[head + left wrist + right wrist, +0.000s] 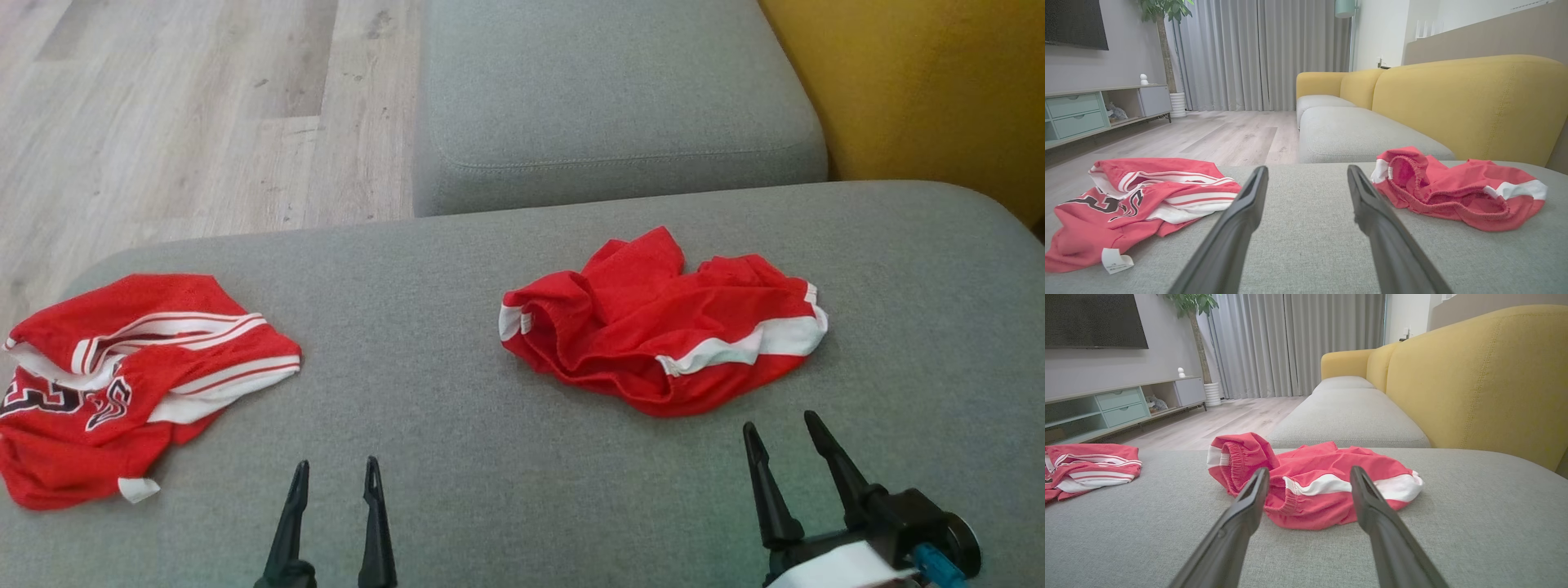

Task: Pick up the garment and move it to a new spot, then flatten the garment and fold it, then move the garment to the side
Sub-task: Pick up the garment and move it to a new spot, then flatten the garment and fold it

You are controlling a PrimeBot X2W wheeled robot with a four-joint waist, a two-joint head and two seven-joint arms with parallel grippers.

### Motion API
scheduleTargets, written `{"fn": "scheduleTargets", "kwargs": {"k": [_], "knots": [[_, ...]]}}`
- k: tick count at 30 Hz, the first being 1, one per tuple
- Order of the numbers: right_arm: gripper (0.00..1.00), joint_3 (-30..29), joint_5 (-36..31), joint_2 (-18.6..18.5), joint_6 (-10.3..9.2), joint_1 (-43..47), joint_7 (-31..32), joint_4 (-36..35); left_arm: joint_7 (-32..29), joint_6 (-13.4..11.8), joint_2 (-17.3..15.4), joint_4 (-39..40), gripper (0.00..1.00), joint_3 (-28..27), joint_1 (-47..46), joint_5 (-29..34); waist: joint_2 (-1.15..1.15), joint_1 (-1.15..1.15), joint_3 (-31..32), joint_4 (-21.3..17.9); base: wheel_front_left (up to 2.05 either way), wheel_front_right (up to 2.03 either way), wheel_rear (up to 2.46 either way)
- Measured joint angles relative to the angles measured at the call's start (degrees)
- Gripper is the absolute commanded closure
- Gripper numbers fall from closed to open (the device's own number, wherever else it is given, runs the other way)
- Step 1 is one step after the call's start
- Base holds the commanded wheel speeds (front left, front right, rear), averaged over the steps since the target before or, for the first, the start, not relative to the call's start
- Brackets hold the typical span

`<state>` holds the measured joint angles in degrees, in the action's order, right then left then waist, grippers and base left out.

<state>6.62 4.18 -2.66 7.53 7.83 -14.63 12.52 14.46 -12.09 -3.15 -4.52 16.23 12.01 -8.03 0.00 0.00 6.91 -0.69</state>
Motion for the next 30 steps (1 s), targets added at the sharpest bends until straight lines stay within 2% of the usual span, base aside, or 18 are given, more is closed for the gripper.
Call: {"fn": "scheduleTargets", "kwargs": {"k": [23, 28, 30], "knots": [[0.00, 0.05, 0.01, 0.01, 0.00, -0.18, 0.00, 0.01, 0.00, 0.08, 0.00, -2.16, 0.00, 0.46, 0.07, -1.29, 0.00, 0.00, -0.64, -0.76, 0.00, 0.00, 0.00], [0.00, -0.18, -0.24, 0.01, 0.00, -0.22, 0.00, -0.37, -0.01, 1.83, -0.01, -5.41, 0.00, 2.77, -0.62, -3.15, 0.00, 0.00, -1.42, -1.24, 0.00, 0.00, 0.00], [0.00, 0.29, -0.24, 0.01, 0.00, -0.33, 0.00, -0.77, -0.01, 3.09, 0.00, -7.47, 0.00, 5.13, -2.89, -6.10, 0.00, 0.00, -2.04, -2.34, 0.00, 0.00, 0.00]]}}
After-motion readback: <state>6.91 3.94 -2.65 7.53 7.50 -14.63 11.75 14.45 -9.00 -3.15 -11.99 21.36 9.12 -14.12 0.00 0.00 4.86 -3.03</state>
